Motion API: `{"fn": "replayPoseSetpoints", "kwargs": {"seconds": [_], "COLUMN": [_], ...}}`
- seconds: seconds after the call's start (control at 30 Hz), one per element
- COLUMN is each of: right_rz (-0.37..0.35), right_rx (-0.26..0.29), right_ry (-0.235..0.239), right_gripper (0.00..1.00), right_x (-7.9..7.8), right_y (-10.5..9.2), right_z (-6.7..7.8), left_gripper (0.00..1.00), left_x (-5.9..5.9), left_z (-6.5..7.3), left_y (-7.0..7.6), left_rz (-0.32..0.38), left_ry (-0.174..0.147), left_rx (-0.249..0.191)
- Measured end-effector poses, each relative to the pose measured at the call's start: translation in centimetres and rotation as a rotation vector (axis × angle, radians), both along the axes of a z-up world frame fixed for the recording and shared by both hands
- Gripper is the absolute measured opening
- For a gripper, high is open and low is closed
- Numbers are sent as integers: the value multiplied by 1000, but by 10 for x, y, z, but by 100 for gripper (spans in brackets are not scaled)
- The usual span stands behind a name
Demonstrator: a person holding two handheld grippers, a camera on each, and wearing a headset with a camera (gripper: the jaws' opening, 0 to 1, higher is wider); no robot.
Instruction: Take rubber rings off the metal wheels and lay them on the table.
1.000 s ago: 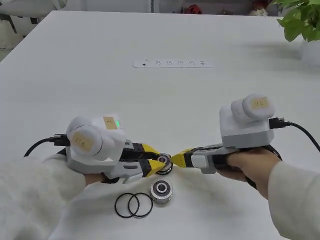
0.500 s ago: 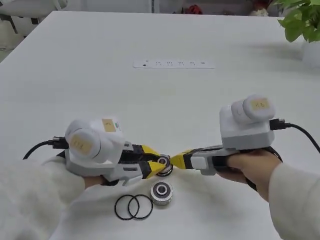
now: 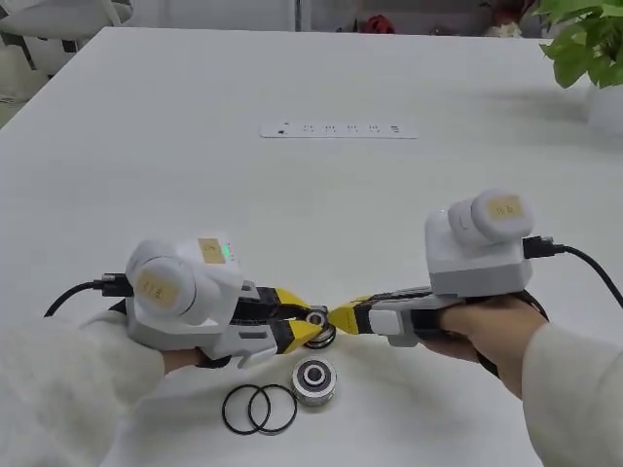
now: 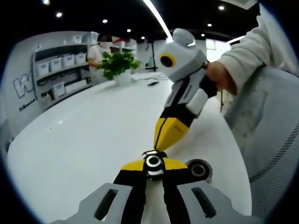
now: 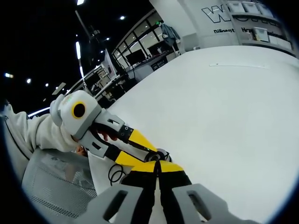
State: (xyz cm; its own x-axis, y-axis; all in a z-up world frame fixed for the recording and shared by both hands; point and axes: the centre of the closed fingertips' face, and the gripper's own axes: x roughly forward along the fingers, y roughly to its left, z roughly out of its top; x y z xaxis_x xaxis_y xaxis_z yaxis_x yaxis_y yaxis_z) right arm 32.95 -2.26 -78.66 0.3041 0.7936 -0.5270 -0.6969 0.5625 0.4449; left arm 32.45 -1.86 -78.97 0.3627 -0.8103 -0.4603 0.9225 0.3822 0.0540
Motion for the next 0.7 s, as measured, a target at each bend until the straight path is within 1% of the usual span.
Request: {"fn": "replayPoseSetpoints", "kwargs": {"seconds": [0.7], "right_rz": [17], "right_rx": [17], "right_ry": [-8], "right_gripper": [0], "right_x": [-2], "right_y": [4], "right_z": [4], "left_gripper": [13], "left_x": [1], "left_z": [0], "left_y": [0], "left_rz": [2], "left_ry": [0], "left_rx": [-4]}}
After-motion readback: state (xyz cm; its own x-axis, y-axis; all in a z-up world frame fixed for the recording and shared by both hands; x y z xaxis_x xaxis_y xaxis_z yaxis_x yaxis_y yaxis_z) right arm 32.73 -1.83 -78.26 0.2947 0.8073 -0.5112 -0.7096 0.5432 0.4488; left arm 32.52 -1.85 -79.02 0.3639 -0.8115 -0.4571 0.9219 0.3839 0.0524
